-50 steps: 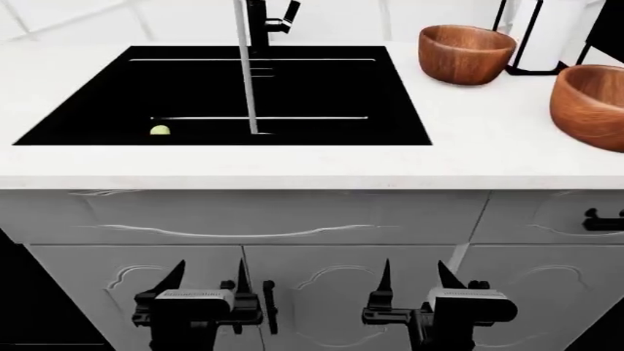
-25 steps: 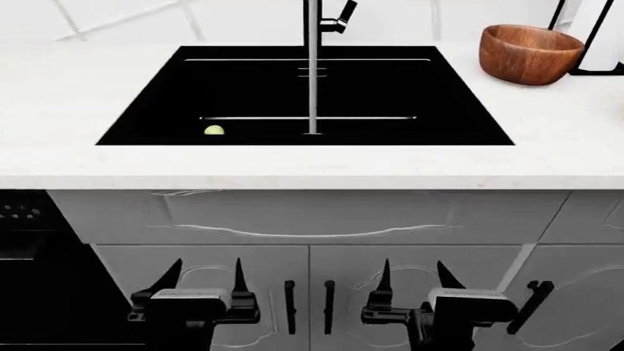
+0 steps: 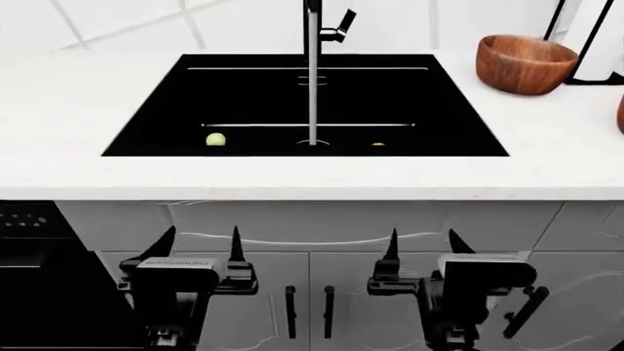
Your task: Pick the pomegranates and oranges from the sink and place them in one bowl. Place the brussel sprout in the other bowl. Then turn off the sink faucet.
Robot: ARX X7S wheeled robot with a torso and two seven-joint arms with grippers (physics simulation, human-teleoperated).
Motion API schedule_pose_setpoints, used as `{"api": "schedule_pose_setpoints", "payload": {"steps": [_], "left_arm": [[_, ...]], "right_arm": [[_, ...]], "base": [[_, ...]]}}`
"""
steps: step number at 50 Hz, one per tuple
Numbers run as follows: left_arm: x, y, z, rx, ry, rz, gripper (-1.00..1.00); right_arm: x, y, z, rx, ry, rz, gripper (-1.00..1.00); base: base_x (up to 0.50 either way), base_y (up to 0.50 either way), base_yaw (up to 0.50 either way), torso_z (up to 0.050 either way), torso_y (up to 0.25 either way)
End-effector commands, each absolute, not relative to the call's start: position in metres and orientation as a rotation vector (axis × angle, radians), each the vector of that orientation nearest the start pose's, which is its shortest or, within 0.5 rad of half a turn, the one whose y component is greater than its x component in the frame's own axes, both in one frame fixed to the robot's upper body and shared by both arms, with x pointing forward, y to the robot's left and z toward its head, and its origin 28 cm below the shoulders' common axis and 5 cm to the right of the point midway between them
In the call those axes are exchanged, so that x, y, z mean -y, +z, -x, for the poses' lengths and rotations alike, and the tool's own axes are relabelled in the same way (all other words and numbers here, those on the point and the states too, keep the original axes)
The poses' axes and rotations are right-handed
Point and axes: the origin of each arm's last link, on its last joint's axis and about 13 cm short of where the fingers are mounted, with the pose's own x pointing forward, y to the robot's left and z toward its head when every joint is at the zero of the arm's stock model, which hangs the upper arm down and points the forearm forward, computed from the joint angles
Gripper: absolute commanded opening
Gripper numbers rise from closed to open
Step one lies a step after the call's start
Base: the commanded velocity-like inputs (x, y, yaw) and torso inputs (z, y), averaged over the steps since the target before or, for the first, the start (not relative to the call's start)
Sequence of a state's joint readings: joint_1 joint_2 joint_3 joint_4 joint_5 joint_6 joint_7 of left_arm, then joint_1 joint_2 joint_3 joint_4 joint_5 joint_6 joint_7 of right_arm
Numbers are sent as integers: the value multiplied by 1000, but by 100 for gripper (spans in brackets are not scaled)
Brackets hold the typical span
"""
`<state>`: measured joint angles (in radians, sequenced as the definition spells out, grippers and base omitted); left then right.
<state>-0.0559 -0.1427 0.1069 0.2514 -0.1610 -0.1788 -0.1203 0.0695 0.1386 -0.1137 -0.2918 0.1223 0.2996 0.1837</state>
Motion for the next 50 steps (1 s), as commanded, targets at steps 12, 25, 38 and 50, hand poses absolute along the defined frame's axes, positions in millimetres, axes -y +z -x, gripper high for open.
{"api": "schedule_pose_setpoints", "payload": {"steps": [12, 25, 38, 50], "left_arm": [[-208, 206, -313, 310, 16, 13, 100], [-224, 268, -388, 303, 153, -2, 100], [-250, 290, -432, 173, 310, 46, 100], [-268, 293, -436, 155, 371, 55, 100]], "right_arm": [[118, 222, -297, 145, 7, 101, 100], [139, 277, -364, 73, 6, 63, 100], [139, 293, -400, 18, -45, 111, 100], [139, 291, -400, 19, -56, 118, 100]], "base": [[0, 0, 0, 50, 0], [0, 0, 0, 50, 0], [278, 0, 0, 1, 0], [500, 0, 0, 0, 0]]}}
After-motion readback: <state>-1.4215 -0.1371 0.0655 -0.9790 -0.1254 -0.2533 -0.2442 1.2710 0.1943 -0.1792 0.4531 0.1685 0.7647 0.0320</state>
